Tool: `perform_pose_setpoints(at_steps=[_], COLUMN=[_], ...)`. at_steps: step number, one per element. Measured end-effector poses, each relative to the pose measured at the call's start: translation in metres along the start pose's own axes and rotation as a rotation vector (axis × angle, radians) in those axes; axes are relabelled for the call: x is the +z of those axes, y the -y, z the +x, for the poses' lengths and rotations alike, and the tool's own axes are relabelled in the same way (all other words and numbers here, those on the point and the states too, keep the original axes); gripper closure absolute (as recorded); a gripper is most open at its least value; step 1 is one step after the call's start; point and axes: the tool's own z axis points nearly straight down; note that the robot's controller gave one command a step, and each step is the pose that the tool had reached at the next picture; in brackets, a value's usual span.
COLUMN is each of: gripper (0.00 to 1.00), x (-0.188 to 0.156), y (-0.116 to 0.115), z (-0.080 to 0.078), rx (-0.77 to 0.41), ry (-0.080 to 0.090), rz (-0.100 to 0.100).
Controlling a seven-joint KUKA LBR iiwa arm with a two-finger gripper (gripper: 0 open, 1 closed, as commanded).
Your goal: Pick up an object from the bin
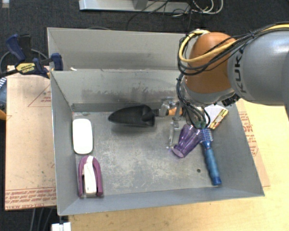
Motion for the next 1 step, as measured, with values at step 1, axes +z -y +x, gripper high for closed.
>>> perform_pose_setpoints(at_steps=[1], gripper=[0.0], x=[-0.0049], y=[0.0], z=[-0.0014], rx=[0.0], ry=[0.007], rz=[0.0])
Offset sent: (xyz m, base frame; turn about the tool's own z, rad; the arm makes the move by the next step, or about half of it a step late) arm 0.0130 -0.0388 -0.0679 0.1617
